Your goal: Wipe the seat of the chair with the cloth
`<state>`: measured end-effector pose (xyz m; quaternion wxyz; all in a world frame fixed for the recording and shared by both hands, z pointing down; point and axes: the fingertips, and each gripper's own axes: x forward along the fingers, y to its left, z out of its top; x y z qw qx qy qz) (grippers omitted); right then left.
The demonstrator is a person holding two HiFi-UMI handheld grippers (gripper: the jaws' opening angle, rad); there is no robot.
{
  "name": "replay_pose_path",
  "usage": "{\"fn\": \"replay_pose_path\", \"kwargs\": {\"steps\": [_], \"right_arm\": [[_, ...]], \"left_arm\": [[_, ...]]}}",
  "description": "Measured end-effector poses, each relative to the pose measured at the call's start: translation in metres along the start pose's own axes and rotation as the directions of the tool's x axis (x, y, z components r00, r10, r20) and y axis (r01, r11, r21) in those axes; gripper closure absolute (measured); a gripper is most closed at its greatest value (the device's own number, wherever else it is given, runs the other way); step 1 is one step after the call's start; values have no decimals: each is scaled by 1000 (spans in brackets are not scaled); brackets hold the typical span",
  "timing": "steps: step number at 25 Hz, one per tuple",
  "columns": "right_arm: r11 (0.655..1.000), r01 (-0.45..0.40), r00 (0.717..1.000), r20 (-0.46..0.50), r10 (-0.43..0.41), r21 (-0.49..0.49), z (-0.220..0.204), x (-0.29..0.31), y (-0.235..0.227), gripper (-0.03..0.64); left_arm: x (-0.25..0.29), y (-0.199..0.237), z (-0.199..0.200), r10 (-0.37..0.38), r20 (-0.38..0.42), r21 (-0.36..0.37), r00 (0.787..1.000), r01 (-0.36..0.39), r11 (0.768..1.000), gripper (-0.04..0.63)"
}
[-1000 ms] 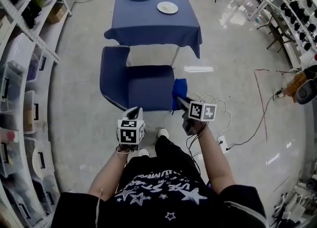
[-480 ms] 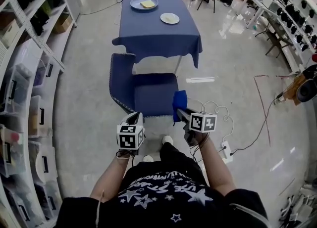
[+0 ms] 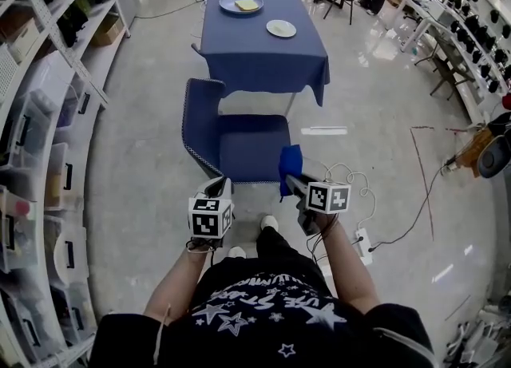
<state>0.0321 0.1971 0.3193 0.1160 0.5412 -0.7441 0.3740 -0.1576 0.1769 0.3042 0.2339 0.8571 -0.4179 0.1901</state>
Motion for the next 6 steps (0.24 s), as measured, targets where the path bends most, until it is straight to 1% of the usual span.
{"fn": "replay_pose_path", "kwargs": {"steps": [6], "right_arm": [[1000,3,1000,-14,-3,17,-14,-4,1,509]], "left_arm": [[-4,-7,-10,-10,-7,2,1000,10,1000,575]]}}
